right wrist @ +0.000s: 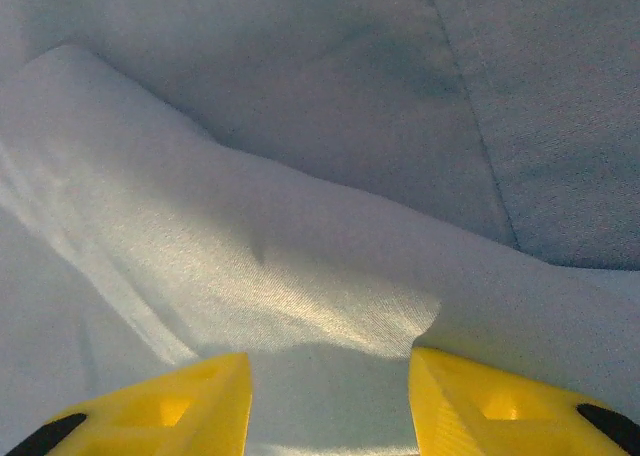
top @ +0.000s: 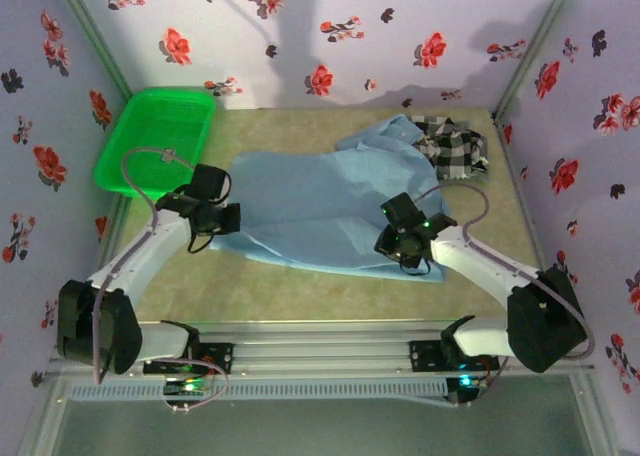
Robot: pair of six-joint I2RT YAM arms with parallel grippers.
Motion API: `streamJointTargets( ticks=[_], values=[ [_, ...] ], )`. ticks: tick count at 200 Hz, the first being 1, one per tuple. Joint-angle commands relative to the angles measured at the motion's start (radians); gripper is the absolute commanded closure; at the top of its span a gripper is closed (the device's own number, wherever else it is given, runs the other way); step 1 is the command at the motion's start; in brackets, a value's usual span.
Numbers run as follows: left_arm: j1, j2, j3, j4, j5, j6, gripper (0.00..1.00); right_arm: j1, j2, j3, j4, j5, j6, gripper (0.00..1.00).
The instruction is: Fold and stack the long sleeve shirts
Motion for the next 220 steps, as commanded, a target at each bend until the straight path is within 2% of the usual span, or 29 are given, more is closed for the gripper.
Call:
streamJointTargets(
  ticks=[1,52,93,116,142,168,220],
  values=[
    [0.01,-0.066,0.005,0.082,-0.016,0.077,1.0,0.001,0.005,-0.029,0.014,0.048,0.036,0.54],
    [0.016,-0.11,0.013,0.212,0.016,0.178,1.0,-0.004,0.004,-0.063,0.047,0.053,0.052,0.53],
    [0.038,-0.073,-0.144,0.347,0.017,0.211,1.0,-0.007,0.018,-0.092,0.094,0.045,0.074,0.52],
    [0.047,-0.009,-0.195,0.371,-0.042,0.194,1.0,-0.007,0.036,-0.098,0.114,0.041,0.081,0.51],
    [0.049,0.103,-0.139,0.316,-0.11,0.188,1.0,-0.007,0.061,-0.092,0.126,0.035,0.081,0.5],
    [0.049,0.14,-0.147,0.295,-0.145,0.153,1.0,-0.008,0.071,-0.09,0.129,0.033,0.08,0.5],
    [0.033,0.009,-0.178,0.214,-0.146,0.042,1.0,-0.013,0.021,-0.115,0.089,0.061,0.087,0.48]
  ],
)
